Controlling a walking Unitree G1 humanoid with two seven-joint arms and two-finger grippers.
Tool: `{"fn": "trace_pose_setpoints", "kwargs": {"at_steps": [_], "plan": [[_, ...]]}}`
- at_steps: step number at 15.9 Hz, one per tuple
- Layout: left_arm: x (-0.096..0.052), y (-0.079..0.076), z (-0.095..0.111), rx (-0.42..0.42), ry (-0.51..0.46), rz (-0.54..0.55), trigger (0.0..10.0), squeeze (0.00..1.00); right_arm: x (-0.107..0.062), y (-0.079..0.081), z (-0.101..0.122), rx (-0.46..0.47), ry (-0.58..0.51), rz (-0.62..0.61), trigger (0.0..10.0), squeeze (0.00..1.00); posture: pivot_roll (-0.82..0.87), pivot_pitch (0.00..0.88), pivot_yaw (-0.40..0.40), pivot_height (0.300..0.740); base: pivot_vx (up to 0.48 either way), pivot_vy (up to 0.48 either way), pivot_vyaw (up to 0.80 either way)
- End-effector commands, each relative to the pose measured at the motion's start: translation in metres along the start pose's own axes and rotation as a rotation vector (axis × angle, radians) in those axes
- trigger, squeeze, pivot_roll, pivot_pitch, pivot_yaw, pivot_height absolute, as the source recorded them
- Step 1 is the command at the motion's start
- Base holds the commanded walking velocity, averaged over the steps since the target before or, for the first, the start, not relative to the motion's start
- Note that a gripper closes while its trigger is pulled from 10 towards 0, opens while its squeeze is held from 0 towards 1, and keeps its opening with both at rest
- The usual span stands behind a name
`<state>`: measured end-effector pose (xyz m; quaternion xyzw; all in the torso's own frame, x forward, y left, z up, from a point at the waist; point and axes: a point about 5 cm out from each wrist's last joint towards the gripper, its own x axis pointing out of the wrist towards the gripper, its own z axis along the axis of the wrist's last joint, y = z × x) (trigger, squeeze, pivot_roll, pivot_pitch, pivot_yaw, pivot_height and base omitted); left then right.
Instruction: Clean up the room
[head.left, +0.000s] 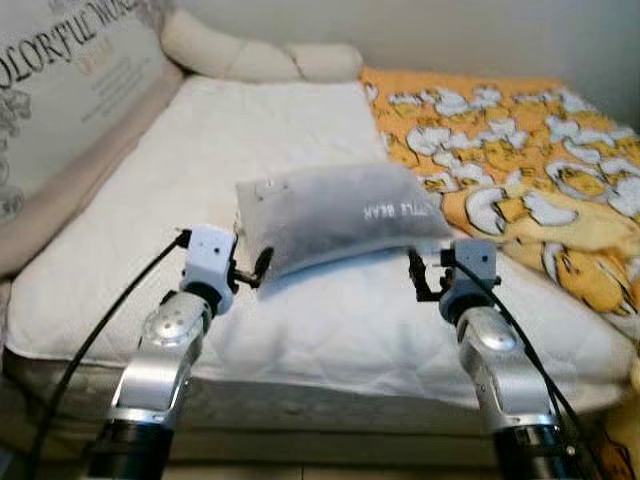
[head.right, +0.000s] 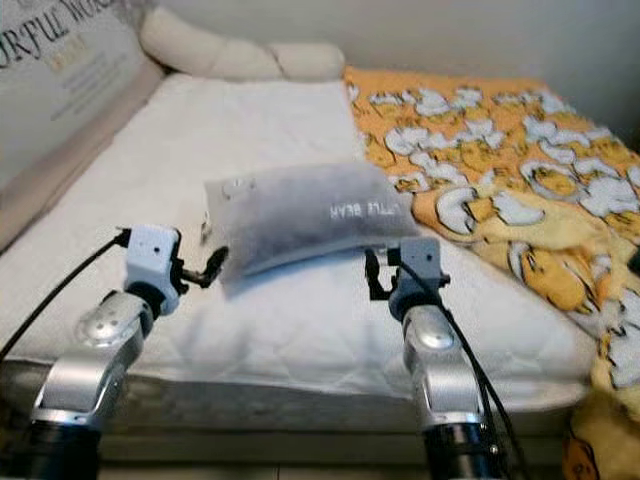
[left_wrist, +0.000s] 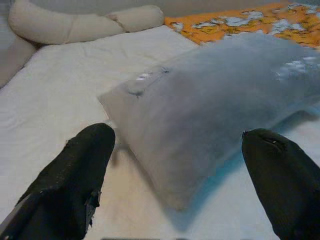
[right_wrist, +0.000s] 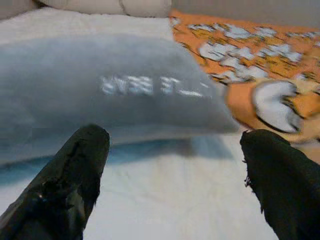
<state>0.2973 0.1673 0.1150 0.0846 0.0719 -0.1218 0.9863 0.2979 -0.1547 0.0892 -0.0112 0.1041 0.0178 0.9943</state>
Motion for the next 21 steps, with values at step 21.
{"fn": "trace_pose_setpoints", "kwargs": {"at_steps": [21], "plan": [[-0.0031,0.0038,-0.0029,0.051,0.034,0.011,10.0,0.00,-0.0016,0.0031,0.0001,0.006,0.010,0.016,10.0,0.00,0.02,0.000,-0.043,0.740,0.220,0.000,0.00]]}}
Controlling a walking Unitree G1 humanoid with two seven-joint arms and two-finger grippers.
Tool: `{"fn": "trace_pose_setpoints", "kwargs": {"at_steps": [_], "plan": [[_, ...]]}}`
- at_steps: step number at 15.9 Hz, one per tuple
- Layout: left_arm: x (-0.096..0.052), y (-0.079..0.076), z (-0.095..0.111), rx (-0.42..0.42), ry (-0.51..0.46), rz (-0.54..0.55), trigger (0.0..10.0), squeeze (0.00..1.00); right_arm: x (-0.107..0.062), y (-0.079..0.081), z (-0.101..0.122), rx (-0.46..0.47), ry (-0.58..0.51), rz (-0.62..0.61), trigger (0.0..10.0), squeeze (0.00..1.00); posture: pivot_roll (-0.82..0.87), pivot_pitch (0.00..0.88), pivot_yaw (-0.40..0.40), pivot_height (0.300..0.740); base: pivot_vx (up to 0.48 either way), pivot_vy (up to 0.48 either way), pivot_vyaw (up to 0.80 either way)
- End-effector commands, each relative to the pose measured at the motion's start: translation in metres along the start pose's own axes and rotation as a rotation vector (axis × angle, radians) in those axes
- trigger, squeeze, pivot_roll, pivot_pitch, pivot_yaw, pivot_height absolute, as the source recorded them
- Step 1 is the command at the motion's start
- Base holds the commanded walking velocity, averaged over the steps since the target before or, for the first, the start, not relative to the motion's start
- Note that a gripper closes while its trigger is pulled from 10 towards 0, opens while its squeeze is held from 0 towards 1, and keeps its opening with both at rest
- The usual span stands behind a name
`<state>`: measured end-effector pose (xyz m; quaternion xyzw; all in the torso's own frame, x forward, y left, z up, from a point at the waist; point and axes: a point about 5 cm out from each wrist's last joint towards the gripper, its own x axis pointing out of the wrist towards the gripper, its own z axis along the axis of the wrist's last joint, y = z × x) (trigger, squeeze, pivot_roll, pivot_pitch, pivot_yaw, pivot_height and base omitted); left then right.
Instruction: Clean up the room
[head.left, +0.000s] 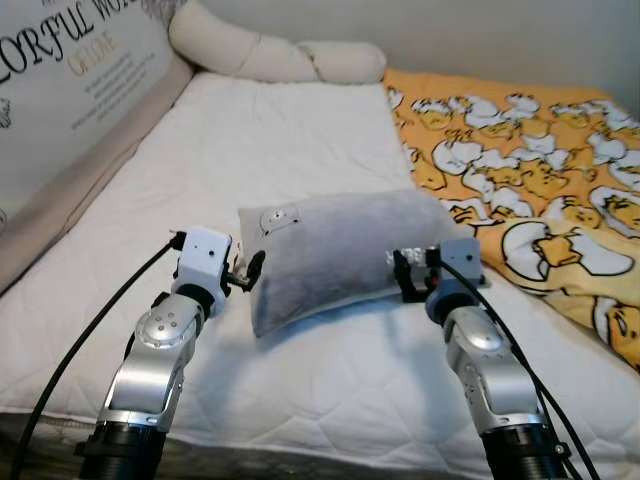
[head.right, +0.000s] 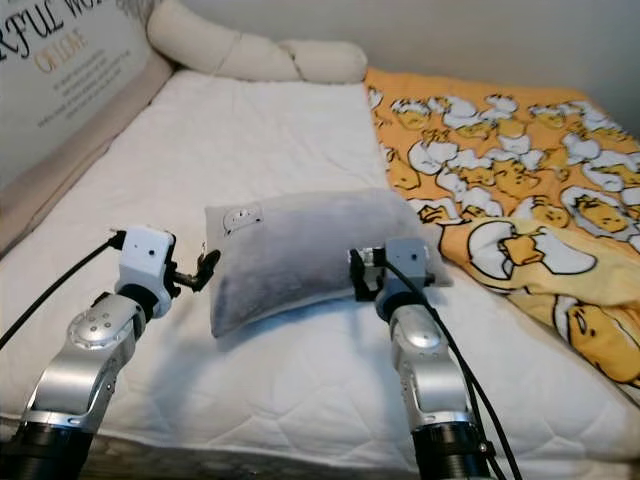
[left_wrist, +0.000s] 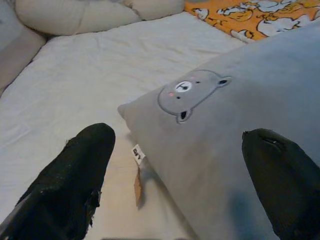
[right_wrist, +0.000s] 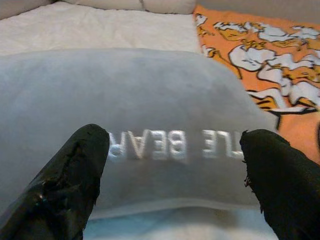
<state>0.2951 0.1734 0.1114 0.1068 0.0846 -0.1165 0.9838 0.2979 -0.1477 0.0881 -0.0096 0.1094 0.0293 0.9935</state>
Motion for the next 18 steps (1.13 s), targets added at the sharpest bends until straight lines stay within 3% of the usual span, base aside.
{"fn": "trace_pose_setpoints", "kwargs": {"at_steps": [1,4,7,9,11,14,16,17,18], "plan": [[0.004,-0.001,-0.001,0.036,0.031,-0.017,10.0,0.00,-0.002,-0.005,-0.002,-0.008,0.016,-0.015,10.0,0.00,0.02,0.000,-0.049,0.740,0.000,0.000,0.00],[0.024,0.007,-0.006,0.104,0.104,-0.021,10.0,0.00,0.000,-0.012,-0.010,-0.018,0.075,-0.071,10.0,0.00,0.02,0.000,-0.049,0.740,0.000,0.000,0.00],[0.049,0.022,-0.021,0.221,0.272,0.035,10.0,0.00,0.001,-0.023,-0.012,-0.058,0.101,-0.109,10.0,0.00,-0.01,0.000,-0.030,0.740,0.000,0.000,0.00],[0.055,0.017,-0.030,0.244,0.344,0.003,10.0,0.00,0.000,-0.028,-0.010,-0.062,0.100,-0.125,10.0,0.00,-0.02,0.000,-0.020,0.740,0.000,0.000,0.00],[0.063,-0.025,-0.020,0.187,0.274,-0.265,10.0,0.00,-0.001,-0.033,-0.012,-0.064,0.109,-0.144,10.0,0.00,-0.02,0.000,-0.023,0.740,0.000,0.000,0.00],[0.060,-0.068,0.002,0.047,0.147,-0.608,10.0,0.00,-0.004,-0.038,-0.015,-0.059,0.119,-0.164,10.0,0.00,-0.02,0.000,-0.024,0.740,0.000,0.000,0.00],[0.049,-0.080,0.027,-0.051,0.040,-0.796,10.0,0.00,-0.005,-0.043,-0.015,-0.056,0.123,-0.182,10.0,0.00,-0.03,0.000,-0.021,0.740,0.000,0.000,0.00],[0.046,-0.080,0.033,-0.082,0.020,-0.828,10.0,0.00,-0.006,-0.045,-0.015,-0.055,0.124,-0.187,10.0,0.00,-0.03,0.000,-0.020,0.740,0.000,0.000,0.00],[0.035,-0.072,0.053,-0.152,-0.070,-0.896,10.0,0.00,-0.008,-0.053,-0.015,-0.053,0.122,-0.213,10.0,0.00,-0.03,0.000,-0.016,0.740,0.000,0.000,0.00]]}}
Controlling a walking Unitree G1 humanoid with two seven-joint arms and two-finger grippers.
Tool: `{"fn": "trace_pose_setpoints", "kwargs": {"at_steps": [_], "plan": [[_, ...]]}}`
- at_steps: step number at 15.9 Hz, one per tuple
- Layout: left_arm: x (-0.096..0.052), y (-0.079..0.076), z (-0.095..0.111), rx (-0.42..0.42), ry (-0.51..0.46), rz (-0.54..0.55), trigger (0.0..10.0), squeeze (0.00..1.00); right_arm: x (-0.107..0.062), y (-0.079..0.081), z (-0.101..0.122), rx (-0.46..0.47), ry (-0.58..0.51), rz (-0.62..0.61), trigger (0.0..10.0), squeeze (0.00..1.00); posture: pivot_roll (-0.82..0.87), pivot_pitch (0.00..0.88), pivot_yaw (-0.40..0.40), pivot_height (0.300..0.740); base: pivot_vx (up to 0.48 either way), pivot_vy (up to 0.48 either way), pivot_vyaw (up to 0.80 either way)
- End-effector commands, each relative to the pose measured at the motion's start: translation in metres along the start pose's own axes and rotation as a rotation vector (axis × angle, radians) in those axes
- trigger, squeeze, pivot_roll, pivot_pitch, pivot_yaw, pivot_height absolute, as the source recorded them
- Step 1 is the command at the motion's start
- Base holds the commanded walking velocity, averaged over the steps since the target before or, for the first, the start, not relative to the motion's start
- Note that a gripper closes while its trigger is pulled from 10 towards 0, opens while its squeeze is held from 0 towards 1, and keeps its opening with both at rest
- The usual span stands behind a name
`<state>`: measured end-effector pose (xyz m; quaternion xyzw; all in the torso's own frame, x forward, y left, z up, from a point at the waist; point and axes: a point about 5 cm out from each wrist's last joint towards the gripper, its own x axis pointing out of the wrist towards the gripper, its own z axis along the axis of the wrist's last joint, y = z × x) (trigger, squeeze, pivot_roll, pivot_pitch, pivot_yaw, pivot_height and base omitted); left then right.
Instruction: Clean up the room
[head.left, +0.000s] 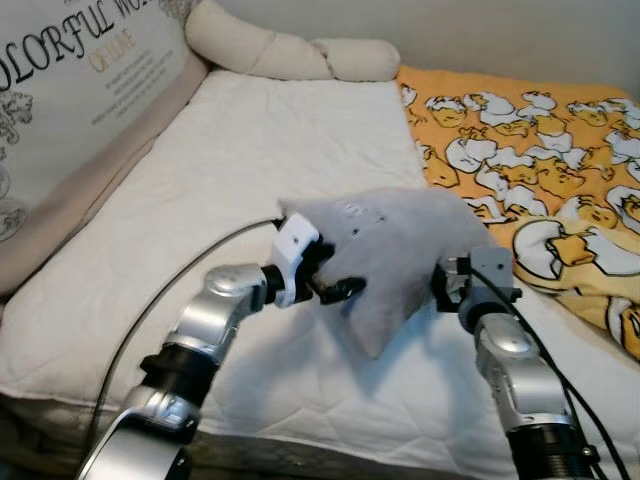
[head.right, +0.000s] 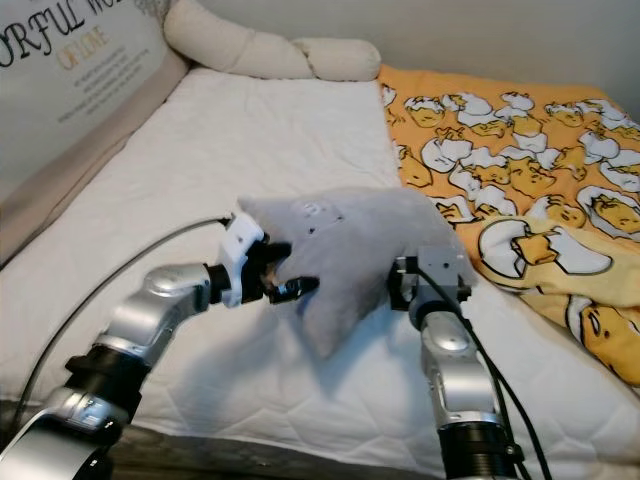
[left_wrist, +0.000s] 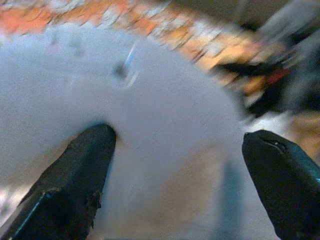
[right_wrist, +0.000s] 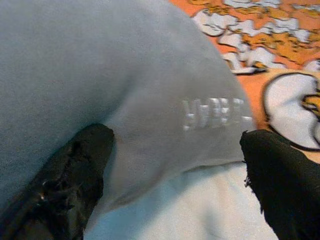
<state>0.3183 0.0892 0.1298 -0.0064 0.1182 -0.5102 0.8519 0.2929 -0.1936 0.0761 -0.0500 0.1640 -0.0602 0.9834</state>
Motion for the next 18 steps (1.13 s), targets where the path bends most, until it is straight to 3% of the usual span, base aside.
{"fn": "trace_pose_setpoints", "kwargs": {"at_steps": [1,5,6,7,9,10,12,15,16,18], "plan": [[-0.010,-0.006,0.023,0.020,-0.087,-0.076,10.0,0.00,-0.002,-0.014,-0.001,0.008,0.008,-0.048,10.0,0.00,-0.03,0.000,-0.016,0.740,0.000,0.000,0.00],[-0.065,-0.008,0.000,0.255,0.161,-0.053,10.0,0.00,-0.003,-0.039,-0.007,-0.005,0.032,-0.120,10.0,0.00,-0.03,0.000,-0.018,0.740,0.000,0.000,0.00],[-0.073,-0.006,-0.003,0.255,0.189,-0.036,10.0,0.00,-0.003,-0.042,-0.008,-0.006,0.036,-0.128,10.0,0.00,-0.03,0.000,-0.020,0.740,0.000,0.000,0.00],[-0.082,0.011,0.002,0.230,0.180,0.085,10.0,0.00,-0.001,-0.046,-0.010,-0.001,0.051,-0.144,10.0,0.00,-0.02,0.000,-0.023,0.740,0.000,0.000,0.00],[-0.070,0.060,0.017,0.229,0.138,0.426,10.0,0.00,0.004,-0.043,-0.018,0.022,0.095,-0.145,10.0,0.00,-0.02,0.000,-0.019,0.740,0.000,0.000,0.00],[-0.063,0.076,0.021,0.233,0.129,0.543,10.0,0.00,0.007,-0.039,-0.022,0.029,0.118,-0.140,10.0,0.00,-0.02,0.000,-0.019,0.740,0.000,0.000,0.00],[-0.053,0.085,0.023,0.271,0.152,0.621,10.0,0.00,0.011,-0.036,-0.025,0.029,0.150,-0.137,10.0,0.00,-0.03,0.000,-0.007,0.740,0.000,0.000,0.00],[-0.027,0.094,0.020,0.374,0.271,0.794,10.0,0.00,0.017,-0.030,-0.036,0.083,0.220,-0.150,10.0,0.00,-0.06,0.000,0.008,0.740,0.000,0.000,0.00],[-0.020,0.093,0.015,0.431,0.323,0.859,10.0,0.00,0.019,-0.023,-0.037,0.109,0.234,-0.130,10.0,0.00,-0.08,0.000,0.015,0.740,0.000,0.000,0.00],[-0.013,0.089,0.005,0.430,0.335,0.892,10.0,0.00,0.022,-0.012,-0.036,0.124,0.238,-0.092,10.0,0.00,-0.09,0.000,0.020,0.740,0.000,0.000,0.00]]}}
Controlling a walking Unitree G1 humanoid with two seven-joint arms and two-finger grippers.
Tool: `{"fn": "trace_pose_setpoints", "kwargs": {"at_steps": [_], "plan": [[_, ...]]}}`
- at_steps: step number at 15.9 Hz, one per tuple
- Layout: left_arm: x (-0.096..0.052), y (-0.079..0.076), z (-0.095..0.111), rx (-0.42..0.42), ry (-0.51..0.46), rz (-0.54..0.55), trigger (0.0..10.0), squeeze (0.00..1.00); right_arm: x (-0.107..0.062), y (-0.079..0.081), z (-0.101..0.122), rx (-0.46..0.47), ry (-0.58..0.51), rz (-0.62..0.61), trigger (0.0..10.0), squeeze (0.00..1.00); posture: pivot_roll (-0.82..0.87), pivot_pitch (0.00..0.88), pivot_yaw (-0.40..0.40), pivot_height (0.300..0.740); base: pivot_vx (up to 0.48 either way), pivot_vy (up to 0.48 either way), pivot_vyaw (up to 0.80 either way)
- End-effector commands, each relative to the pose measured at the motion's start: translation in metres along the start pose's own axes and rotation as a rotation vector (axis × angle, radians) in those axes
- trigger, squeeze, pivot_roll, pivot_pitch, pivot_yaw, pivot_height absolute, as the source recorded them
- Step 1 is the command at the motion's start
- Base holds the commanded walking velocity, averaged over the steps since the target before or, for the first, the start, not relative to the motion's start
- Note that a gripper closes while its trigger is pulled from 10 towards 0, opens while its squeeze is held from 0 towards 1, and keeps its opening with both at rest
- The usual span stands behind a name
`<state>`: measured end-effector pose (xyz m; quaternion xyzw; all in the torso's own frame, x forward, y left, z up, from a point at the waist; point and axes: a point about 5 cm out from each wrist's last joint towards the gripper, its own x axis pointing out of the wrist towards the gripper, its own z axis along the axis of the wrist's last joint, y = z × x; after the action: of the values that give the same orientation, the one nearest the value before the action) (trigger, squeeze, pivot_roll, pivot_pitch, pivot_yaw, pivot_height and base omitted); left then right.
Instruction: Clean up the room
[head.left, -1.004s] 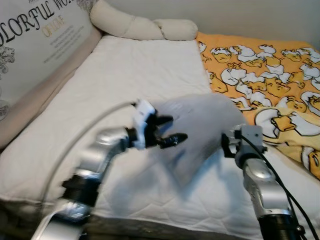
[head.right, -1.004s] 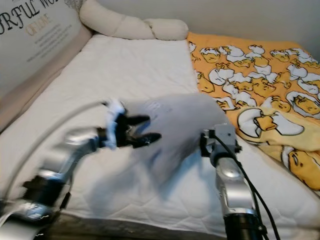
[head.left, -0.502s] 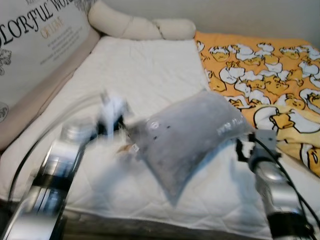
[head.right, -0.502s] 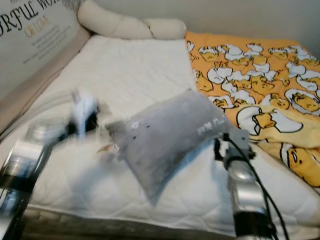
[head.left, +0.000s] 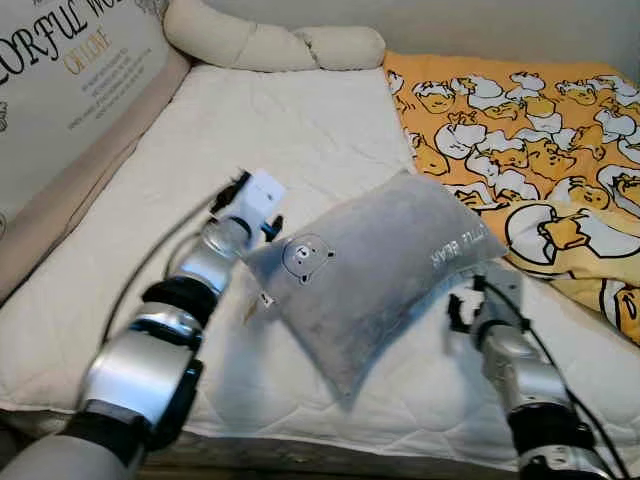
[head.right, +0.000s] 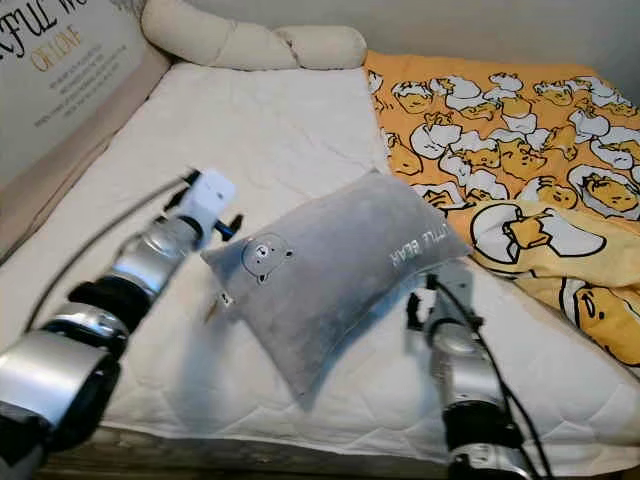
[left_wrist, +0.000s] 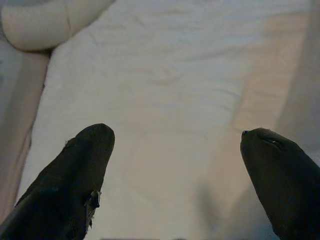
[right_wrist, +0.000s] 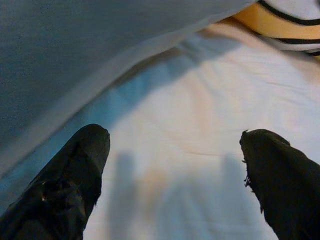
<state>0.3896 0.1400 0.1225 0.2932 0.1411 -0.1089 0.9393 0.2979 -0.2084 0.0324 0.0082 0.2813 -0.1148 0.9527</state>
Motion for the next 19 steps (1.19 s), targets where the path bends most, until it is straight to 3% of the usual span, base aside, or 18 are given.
{"fn": "trace_pose_setpoints", "kwargs": {"at_steps": [1,3,5,7,9,12,15,17,19], "plan": [[0.000,-0.006,-0.006,-0.003,0.019,0.015,10.0,0.00,0.002,0.008,0.003,0.016,0.004,0.045,10.0,0.00,-0.12,0.000,0.047,0.740,0.000,0.000,0.00],[-0.002,-0.038,-0.016,-0.075,0.044,-0.140,10.0,0.00,0.004,0.028,0.002,0.026,0.027,0.154,10.0,0.00,-0.13,0.000,0.057,0.740,0.000,0.000,0.00],[-0.007,-0.065,-0.024,-0.017,0.052,-0.343,10.0,0.00,0.007,0.041,0.011,0.081,-0.001,0.222,10.0,0.00,-0.10,0.000,0.042,0.740,0.000,0.000,0.00],[-0.012,-0.072,-0.033,-0.084,0.051,-0.486,10.0,0.00,0.006,0.051,0.022,0.050,-0.036,0.295,10.0,0.00,-0.07,0.000,0.023,0.740,0.000,0.000,0.00],[-0.018,-0.065,-0.043,-0.096,0.025,-0.602,10.0,0.00,0.006,0.056,0.033,0.048,-0.067,0.363,10.0,0.00,-0.06,0.000,0.019,0.740,0.000,0.000,0.00],[-0.022,-0.043,-0.046,-0.133,-0.017,-0.642,10.0,0.00,0.006,0.055,0.045,0.097,-0.090,0.405,10.0,0.00,-0.05,0.000,0.014,0.740,0.000,0.000,0.00],[-0.037,-0.022,-0.029,-0.117,-0.187,-0.820,10.0,0.00,0.001,0.040,0.055,0.081,-0.102,0.477,10.0,0.00,-0.04,0.000,0.007,0.740,0.000,0.000,0.00],[-0.053,-0.014,-0.009,-0.140,-0.311,-0.889,10.0,0.00,-0.003,0.023,0.050,0.081,-0.020,0.499,10.0,0.00,-0.04,0.000,-0.003,0.740,0.000,0.000,0.00],[-0.063,-0.013,-0.004,-0.143,-0.347,-0.922,10.0,0.00,-0.006,0.014,0.051,0.069,-0.014,0.513,10.0,0.00,-0.03,0.000,-0.010,0.740,0.000,0.000,0.00]]}}
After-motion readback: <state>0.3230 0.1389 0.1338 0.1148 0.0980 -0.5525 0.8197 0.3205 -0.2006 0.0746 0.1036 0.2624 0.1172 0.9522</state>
